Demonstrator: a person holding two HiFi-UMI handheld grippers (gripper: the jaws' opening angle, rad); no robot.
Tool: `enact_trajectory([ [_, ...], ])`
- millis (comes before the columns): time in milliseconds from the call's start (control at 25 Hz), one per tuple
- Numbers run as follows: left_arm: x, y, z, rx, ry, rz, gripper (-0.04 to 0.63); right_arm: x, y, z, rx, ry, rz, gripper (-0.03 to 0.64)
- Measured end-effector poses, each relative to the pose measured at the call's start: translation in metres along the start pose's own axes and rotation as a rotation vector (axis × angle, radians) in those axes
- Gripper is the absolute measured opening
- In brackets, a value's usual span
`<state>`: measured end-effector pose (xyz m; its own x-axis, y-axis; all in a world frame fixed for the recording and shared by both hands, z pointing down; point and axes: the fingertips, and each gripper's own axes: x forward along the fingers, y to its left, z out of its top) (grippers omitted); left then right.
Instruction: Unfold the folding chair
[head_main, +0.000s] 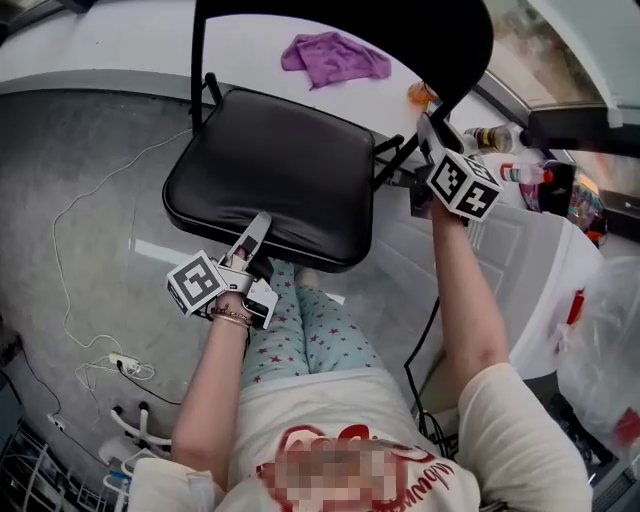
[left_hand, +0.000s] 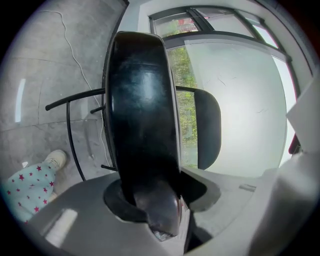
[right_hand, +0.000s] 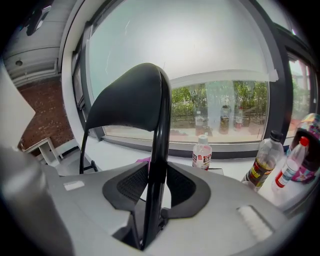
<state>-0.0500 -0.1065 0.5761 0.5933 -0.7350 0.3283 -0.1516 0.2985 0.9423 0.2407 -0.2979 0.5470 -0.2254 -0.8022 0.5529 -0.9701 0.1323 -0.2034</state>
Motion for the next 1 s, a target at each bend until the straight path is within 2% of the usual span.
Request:
enact_trajectory([
  [80, -0.005, 0.012, -0.001, 0.025, 0.012, -0.006, 0.181, 0.001, -0.002, -0.004, 0.005, 0.006, -0.007, 0.137],
  [240, -0.007, 0.016, -0.004, -0.011, 0.010, -0.071, 0.181, 0.010, -0.004, -0.006, 0.007, 0.014, -0.006, 0.135],
  [680, -0.013, 0.038, -0.008, 0.011, 0.010, -0.149, 0.181, 0.028, -0.015, -0.018, 0.032, 0.037, -0.023, 0.131],
  [1000, -0.018, 0.055, -0.010, -0.002, 0.021, -0.148, 0.181, 0.039, -0.021, -0.024, 0.064, 0.026, -0.059, 0.130],
])
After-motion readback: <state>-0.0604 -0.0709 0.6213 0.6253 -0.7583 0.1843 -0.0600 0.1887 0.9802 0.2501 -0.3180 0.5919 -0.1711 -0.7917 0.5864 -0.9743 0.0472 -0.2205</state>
